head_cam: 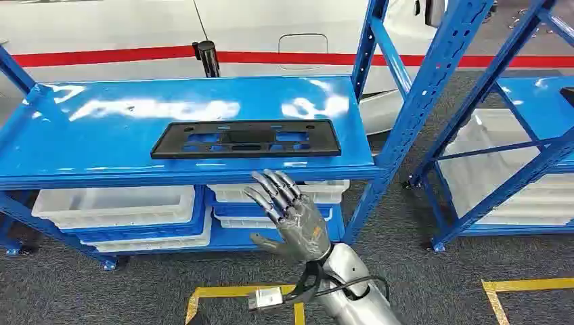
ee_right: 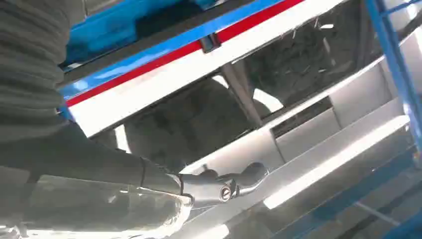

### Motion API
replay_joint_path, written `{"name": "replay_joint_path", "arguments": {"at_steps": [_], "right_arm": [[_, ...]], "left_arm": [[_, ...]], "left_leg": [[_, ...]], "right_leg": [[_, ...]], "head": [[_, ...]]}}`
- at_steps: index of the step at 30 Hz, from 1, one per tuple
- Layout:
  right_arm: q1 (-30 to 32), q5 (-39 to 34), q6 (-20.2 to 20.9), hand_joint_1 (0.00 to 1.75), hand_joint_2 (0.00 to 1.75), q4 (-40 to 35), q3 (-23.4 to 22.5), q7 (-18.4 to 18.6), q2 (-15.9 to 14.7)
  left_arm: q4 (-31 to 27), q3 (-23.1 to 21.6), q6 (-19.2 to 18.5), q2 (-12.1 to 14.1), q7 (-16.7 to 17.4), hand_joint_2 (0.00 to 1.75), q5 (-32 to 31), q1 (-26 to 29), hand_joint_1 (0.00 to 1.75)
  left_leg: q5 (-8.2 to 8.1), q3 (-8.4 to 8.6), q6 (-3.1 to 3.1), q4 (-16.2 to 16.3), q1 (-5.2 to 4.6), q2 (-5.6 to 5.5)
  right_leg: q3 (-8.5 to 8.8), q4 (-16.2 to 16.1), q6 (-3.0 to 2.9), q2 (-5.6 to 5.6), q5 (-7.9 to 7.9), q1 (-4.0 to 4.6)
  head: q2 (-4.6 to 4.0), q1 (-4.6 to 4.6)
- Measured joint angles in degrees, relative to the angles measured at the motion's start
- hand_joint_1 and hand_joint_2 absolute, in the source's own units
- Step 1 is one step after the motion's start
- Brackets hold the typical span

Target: Take the parts from the cabinet and place them on the table.

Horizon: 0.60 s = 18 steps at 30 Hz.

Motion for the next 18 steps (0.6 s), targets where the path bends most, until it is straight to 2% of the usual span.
{"name": "replay_joint_path", "arguments": {"at_steps": [6,10,14,18], "right_arm": [[-4.30,-2.23,-0.46,0.00,1.75,8.54,1.69,-0.72,2.34],[-6.80,-2.89,-0.66,0.00,1.75,15.08,1.91,-3.36,4.54],[-9.41,-0.10,-0.72,0.00,1.75,21.99,0.68,-5.79,7.78],[-12.83,5.07,-0.74,0.00,1.75,28.34,-1.49,-4.37,10.04]], "left_arm": [[0.07,-1.07,-0.52,-0.59,0.24,1.75,-0.11,-0.97,0.00],[0.11,-1.49,-0.28,-0.81,0.26,1.75,-0.07,-1.60,0.00],[0.17,-1.71,0.02,-0.96,0.22,1.75,0.09,-1.78,0.00],[0.20,-1.97,0.02,-0.96,0.44,1.75,0.06,-1.86,0.00]], "left_leg": [[0.02,0.00,-0.01,0.00,0.00,0.00],[0.02,-0.01,-0.01,0.00,0.00,0.00],[0.02,-0.02,-0.01,0.00,0.01,-0.01],[0.03,-0.02,-0.02,0.00,0.01,-0.01]], "right_leg": [[0.00,0.01,0.00,0.00,0.01,0.00],[0.00,0.01,0.01,0.00,0.01,0.00],[-0.01,0.01,0.01,0.00,0.01,0.00],[-0.03,0.01,0.00,-0.01,0.01,0.00]], "head": [[0.00,-0.02],[0.00,-0.02],[0.00,0.00],[0.00,0.00]]}}
